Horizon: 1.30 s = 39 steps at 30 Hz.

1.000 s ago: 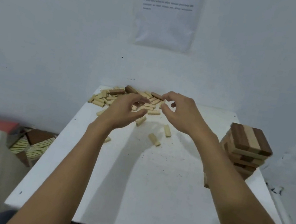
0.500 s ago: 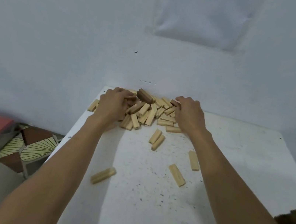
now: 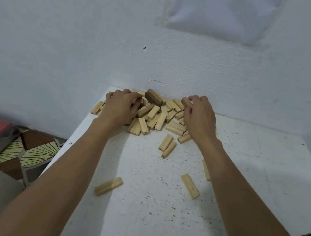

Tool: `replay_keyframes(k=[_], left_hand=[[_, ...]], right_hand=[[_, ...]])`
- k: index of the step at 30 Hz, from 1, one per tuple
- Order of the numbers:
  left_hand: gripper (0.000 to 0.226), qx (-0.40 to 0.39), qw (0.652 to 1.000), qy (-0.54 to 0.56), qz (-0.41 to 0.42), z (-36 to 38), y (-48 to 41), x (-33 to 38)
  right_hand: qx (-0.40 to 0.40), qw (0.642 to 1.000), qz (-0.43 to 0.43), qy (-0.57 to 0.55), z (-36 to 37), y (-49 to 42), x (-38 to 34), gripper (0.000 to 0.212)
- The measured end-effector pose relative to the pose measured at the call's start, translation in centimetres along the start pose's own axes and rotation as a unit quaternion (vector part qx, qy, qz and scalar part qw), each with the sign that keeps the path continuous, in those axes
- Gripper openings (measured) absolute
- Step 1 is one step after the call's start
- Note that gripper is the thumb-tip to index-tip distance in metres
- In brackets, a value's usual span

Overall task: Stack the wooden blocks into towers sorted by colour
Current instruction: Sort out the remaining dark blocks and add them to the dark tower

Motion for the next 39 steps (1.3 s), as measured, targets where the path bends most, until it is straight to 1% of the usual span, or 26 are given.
replay_keyframes(k=[2,5,8,10,12,15,19,22,26,28,31,33,36,37,39], left_hand=[[0.03,0.005,1.0,-0.004,0.006,0.0,0.2,0.2],[0.027,0.038,0.999,0.011,0.011,-0.5,0.7,0.5],[0.029,0.072,0.996,0.051,0.018,-1.7,2.0,1.4],[0.028,0.063,0.995,0.078,0.026,-2.8,3.6,2.4],[0.027,0.041,0.993,0.102,0.034,-3.7,5.8,3.7],[0.026,0.012,0.989,0.143,0.016,-4.7,10.3,6.0],[0.017,-0.024,0.983,0.181,-0.034,-5.1,16.2,7.9],[0.015,-0.037,0.977,0.204,-0.055,-5.1,19.3,8.5],[0.015,-0.049,0.975,0.212,-0.055,-4.7,22.4,9.6],[0.015,-0.056,0.975,0.211,-0.051,-4.3,23.6,9.8],[0.015,-0.047,0.979,0.198,-0.021,-3.9,25.0,10.2],[0.023,-0.055,0.978,0.203,0.006,-3.9,25.8,10.2],[0.054,-0.107,0.973,0.201,0.034,-4.1,26.6,9.9],[0.059,-0.118,0.972,0.201,0.033,-4.1,26.8,9.9],[0.061,-0.109,0.973,0.203,0.015,-4.1,27.2,9.9]], right_hand=[[-0.016,1.0,-0.005,-0.027,-0.4,0.5,-0.8,0.029],[-0.026,0.998,-0.01,-0.063,-1.1,1.8,-1.8,0.028],[-0.058,0.984,0.024,-0.166,-3.0,4.2,-3.2,0.033],[-0.088,0.969,0.046,-0.224,-4.5,6.2,-4.1,0.033],[-0.118,0.958,0.063,-0.252,-5.7,8.4,-4.6,0.03],[-0.163,0.954,0.076,-0.239,-6.8,11.6,-4.7,0.03],[-0.215,0.941,0.108,-0.24,-7.5,15.8,-4.4,0.025],[-0.217,0.933,0.129,-0.255,-8.3,18.0,-4.0,0.023],[-0.224,0.922,0.157,-0.274,-9.2,20.2,-3.6,0.02],[-0.223,0.925,0.155,-0.265,-9.4,21.2,-3.7,0.018],[-0.211,0.944,0.122,-0.222,-9.8,22.3,-3.9,0.023],[-0.202,0.954,0.097,-0.198,-9.9,22.7,-4.1,0.028],[-0.191,0.967,0.064,-0.159,-9.9,23.1,-4.4,0.032],[-0.19,0.968,0.057,-0.153,-10.0,23.1,-4.5,0.032],[-0.198,0.968,0.048,-0.147,-10.1,23.0,-4.5,0.032]])
Point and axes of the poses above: each hand's wrist, its own y-axis away from the middle knuckle, its own z-axis out of the palm, x = y × z, the point moved 2 cm from there along -y, towards the middle knuckle, and after that the axes turned 3 degrees about x, right-handed, at the moved point
